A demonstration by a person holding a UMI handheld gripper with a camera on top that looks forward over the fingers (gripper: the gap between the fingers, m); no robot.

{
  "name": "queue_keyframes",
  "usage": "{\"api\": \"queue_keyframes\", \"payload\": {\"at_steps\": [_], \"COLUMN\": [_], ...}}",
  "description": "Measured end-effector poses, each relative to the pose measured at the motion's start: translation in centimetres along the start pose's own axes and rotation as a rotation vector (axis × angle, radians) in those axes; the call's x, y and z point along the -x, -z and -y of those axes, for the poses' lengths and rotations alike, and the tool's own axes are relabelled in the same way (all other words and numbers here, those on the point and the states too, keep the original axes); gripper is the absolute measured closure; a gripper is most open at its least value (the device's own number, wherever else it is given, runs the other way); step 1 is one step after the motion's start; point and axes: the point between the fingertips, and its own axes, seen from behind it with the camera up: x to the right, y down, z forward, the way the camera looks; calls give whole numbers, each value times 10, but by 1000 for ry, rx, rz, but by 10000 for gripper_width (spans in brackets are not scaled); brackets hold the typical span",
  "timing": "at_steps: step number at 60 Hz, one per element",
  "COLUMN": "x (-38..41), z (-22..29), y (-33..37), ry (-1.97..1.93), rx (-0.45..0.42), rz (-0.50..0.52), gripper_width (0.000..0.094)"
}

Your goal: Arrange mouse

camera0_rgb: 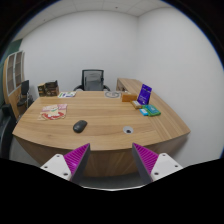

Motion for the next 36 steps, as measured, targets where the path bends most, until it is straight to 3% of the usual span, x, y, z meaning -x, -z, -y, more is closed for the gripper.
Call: {"api": "queue_keyframes", "payload": {"at_steps": [36], "x": [72], "z": [-12], "y": [-20], "ry": [14], "rx": [2], "rz": [87], "gripper_width": [69]}}
